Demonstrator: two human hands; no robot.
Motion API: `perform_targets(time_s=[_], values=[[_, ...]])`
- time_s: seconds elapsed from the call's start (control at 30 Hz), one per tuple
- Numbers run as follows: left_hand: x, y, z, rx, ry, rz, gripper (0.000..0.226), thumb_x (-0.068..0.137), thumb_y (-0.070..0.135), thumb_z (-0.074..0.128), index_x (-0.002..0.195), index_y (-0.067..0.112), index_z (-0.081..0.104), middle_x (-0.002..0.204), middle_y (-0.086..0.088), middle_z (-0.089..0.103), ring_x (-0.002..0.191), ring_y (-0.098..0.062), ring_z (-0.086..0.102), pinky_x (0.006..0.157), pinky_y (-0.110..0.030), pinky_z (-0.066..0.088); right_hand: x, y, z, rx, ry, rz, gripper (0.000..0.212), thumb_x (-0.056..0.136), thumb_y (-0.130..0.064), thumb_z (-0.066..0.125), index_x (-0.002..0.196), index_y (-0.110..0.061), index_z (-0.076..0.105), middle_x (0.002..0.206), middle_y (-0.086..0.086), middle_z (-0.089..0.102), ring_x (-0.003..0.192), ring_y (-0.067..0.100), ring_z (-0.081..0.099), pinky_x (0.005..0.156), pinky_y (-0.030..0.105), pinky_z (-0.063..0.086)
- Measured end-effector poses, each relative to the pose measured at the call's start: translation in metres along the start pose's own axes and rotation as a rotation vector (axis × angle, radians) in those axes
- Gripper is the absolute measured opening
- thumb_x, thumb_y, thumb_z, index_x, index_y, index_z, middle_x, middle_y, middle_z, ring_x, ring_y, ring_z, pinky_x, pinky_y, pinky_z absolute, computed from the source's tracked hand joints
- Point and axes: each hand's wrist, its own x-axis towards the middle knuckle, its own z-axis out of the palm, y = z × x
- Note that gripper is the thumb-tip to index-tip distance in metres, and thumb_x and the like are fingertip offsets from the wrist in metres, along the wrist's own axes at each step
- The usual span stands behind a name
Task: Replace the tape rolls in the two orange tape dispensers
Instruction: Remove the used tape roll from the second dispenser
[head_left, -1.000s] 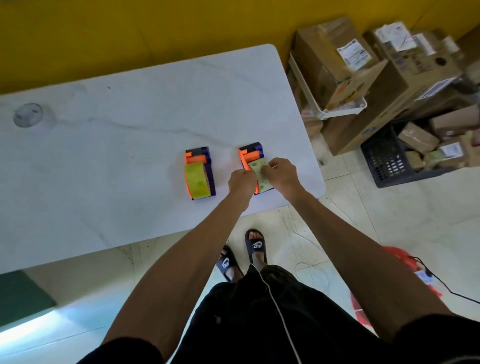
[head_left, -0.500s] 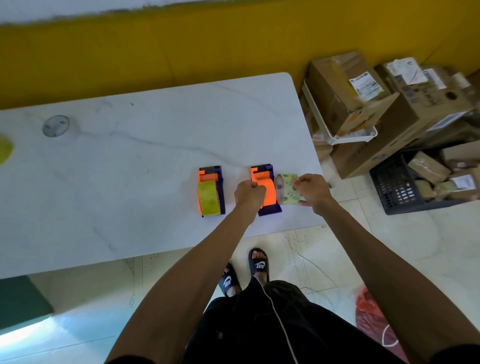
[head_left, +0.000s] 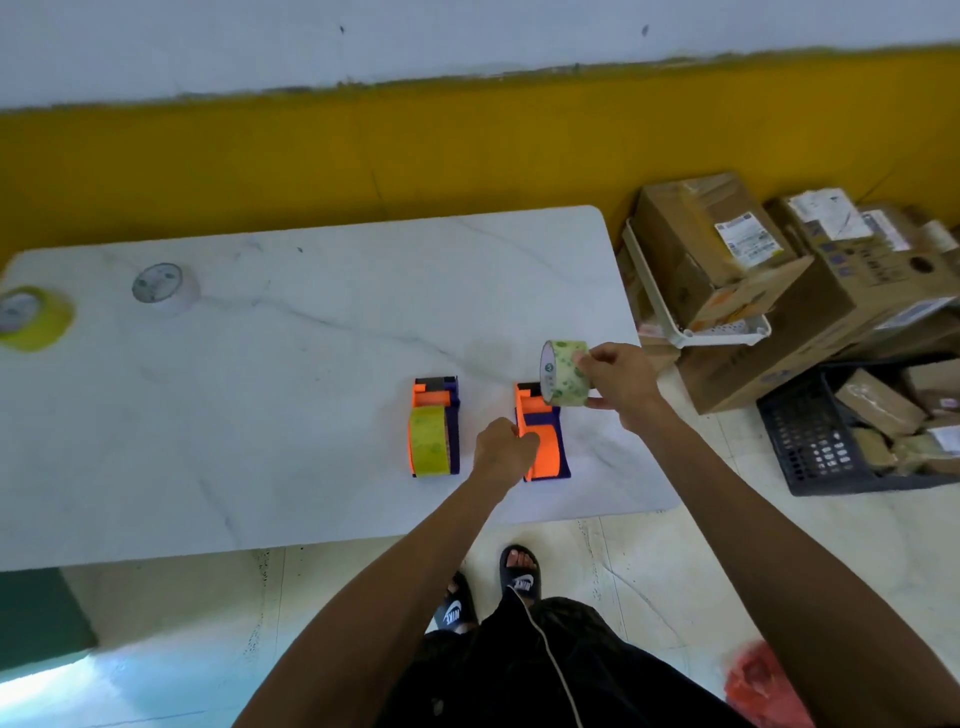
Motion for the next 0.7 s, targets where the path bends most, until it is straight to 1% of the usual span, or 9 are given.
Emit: perform_targets(time_s=[0.03,0.1,0.2,0.27,0.33,0.4,0.47,0.57,0.7], values=[[0.0,0.009,-0.009,0.011,0.036,0.026,0.009,0.085,0.016,0.052,0.08,0.009,0.051,0.073,0.0,0.046,0.06,-0.015,0.042,0.049,-0.025,0.031,0.001,-0.009,0.003,0.007,-0.015,-0.023,0.019,0.089,-0.02,0.063,0.072,-0.013,0.059,0.099,0.013,0.067,0.098,0.033,0.069,0.068,0.042,0.061],[0.003,0.033,-0.033,-0.003,0.137,0.112,0.016,0.087,0.017,0.053,0.097,0.006,0.06,0.085,-0.001,0.055,0.072,-0.018,0.054,0.056,-0.025,0.038,0.004,-0.03,0.01,0.015,-0.047,-0.07,0.017,0.088,-0.02,0.065,0.075,-0.011,0.061,0.102,0.015,0.068,0.098,0.032,0.069,0.063,0.038,0.061],[-0.003,0.08,-0.083,-0.051,0.281,0.28,0.021,0.089,0.019,0.054,0.102,0.007,0.066,0.093,-0.001,0.062,0.084,-0.017,0.057,0.068,-0.023,0.04,0.005,-0.068,0.025,0.013,-0.107,-0.16,0.016,0.088,-0.021,0.066,0.077,-0.01,0.063,0.103,0.016,0.07,0.095,0.03,0.07,0.063,0.037,0.061],[-0.012,0.107,-0.118,-0.088,0.349,0.383,0.022,0.091,0.021,0.054,0.103,0.008,0.068,0.096,-0.002,0.067,0.084,-0.015,0.057,0.063,-0.022,0.041,0.002,-0.097,0.038,0.028,-0.164,-0.231,0.015,0.087,-0.02,0.067,0.078,-0.008,0.065,0.098,0.016,0.071,0.089,0.029,0.071,0.067,0.041,0.062],[-0.023,0.126,-0.148,-0.125,0.406,0.456,0.024,0.093,0.022,0.053,0.106,0.008,0.067,0.101,-0.005,0.069,0.086,-0.015,0.059,0.059,-0.017,0.043,-0.006,-0.127,0.054,0.06,-0.23,-0.303,0.016,0.087,-0.018,0.068,0.081,-0.004,0.067,0.091,0.016,0.072,0.083,0.028,0.073,0.064,0.039,0.062],[-0.032,0.135,-0.172,-0.171,0.469,0.475,0.026,0.093,0.021,0.054,0.113,0.009,0.065,0.108,-0.006,0.068,0.091,-0.017,0.061,0.061,-0.016,0.045,-0.017,-0.153,0.071,0.117,-0.3,-0.368,0.019,0.086,-0.018,0.069,0.087,0.001,0.067,0.086,0.014,0.072,0.078,0.025,0.074,0.059,0.035,0.06],[-0.042,0.138,-0.192,-0.235,0.546,0.452,0.028,0.094,0.019,0.053,0.118,0.008,0.062,0.111,-0.008,0.067,0.093,-0.02,0.063,0.067,-0.023,0.051,-0.03,-0.176,0.089,0.152,-0.366,-0.43,0.021,0.087,-0.019,0.068,0.093,0.001,0.069,0.087,0.013,0.073,0.077,0.024,0.074,0.058,0.033,0.06],[-0.059,0.132,-0.22,-0.298,0.643,0.431,0.024,0.093,0.015,0.051,0.106,0.006,0.068,0.102,-0.009,0.07,0.092,-0.025,0.066,0.079,-0.04,0.057,-0.048,-0.202,0.118,0.148,-0.445,-0.501,0.018,0.088,-0.018,0.067,0.092,-0.001,0.07,0.088,0.012,0.074,0.078,0.023,0.073,0.057,0.032,0.06],[-0.08,0.11,-0.259,-0.336,0.723,0.373,0.021,0.092,0.015,0.049,0.095,0.008,0.068,0.093,-0.007,0.068,0.085,-0.023,0.064,0.076,-0.036,0.055,-0.071,-0.22,0.161,0.103,-0.524,-0.565,0.019,0.087,-0.019,0.068,0.089,-0.001,0.07,0.087,0.013,0.074,0.079,0.024,0.074,0.059,0.034,0.061]])
